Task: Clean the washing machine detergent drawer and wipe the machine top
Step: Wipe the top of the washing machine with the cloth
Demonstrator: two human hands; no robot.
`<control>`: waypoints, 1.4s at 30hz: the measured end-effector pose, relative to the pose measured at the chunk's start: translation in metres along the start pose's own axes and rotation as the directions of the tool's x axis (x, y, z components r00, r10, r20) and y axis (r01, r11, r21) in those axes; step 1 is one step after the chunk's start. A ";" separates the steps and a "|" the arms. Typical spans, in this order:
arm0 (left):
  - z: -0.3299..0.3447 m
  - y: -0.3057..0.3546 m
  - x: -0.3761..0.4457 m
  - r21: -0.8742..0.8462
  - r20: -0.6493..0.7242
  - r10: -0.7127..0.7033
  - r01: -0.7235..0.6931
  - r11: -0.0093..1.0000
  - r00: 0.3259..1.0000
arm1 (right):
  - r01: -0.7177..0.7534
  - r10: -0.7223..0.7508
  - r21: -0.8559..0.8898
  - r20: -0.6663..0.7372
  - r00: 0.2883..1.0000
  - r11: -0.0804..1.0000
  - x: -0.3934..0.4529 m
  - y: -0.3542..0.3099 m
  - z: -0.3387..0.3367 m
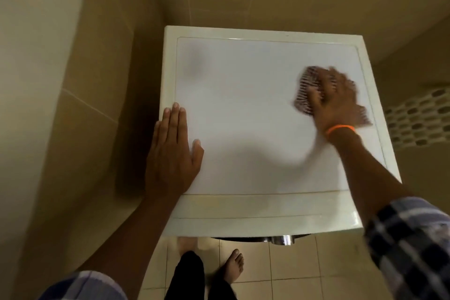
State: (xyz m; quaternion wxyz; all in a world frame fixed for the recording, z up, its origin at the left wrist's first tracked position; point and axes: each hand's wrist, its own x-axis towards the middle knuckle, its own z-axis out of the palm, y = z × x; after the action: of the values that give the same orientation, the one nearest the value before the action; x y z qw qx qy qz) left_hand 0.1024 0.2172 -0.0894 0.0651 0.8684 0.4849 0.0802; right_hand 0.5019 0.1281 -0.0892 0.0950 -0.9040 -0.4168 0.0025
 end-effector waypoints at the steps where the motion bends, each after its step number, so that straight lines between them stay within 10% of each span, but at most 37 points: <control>1: 0.001 0.000 0.000 0.011 0.003 0.000 0.000 1.000 1.000 | -0.103 0.103 -0.012 0.003 0.995 0.995 0.001 0.021 -0.007; 7: 0.000 -0.001 0.001 0.007 0.027 -0.010 0.010 1.000 1.000 | -0.350 0.349 -0.005 -0.021 0.937 0.937 0.007 -0.018 0.002; 12: 0.000 0.002 0.002 0.005 0.004 0.015 -0.015 1.000 1.000 | 0.111 -0.111 0.007 -0.002 0.994 0.994 -0.009 -0.177 0.035; 17: 0.009 -0.001 0.005 0.028 -0.033 -0.102 0.103 0.994 0.994 | 0.531 -0.543 0.117 0.120 0.831 0.839 -0.034 -0.316 0.044; 23: 0.005 0.001 0.003 0.021 -0.011 0.084 -0.083 0.996 0.996 | 0.480 -0.483 0.113 0.006 0.875 0.870 -0.002 -0.232 0.044; 32: 0.008 -0.002 0.002 0.022 0.043 0.055 -0.056 0.998 0.998 | -0.154 0.154 -0.004 0.023 0.988 0.988 0.048 0.034 -0.011; 37: 0.007 -0.002 0.003 0.013 0.023 0.048 -0.049 0.999 0.999 | -0.239 0.239 0.003 -0.021 0.971 0.971 0.048 -0.014 0.000; 42: 0.008 -0.002 0.005 0.004 0.011 0.054 -0.054 0.999 0.998 | 0.095 -0.095 0.006 -0.025 0.995 0.995 0.023 -0.150 0.033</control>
State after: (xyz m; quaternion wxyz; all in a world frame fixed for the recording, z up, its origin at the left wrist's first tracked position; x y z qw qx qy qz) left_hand 0.1047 0.2224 -0.0971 0.0636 0.8817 0.4612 0.0763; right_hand 0.4012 0.2465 -0.0942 0.1036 -0.8827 -0.4583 -0.0117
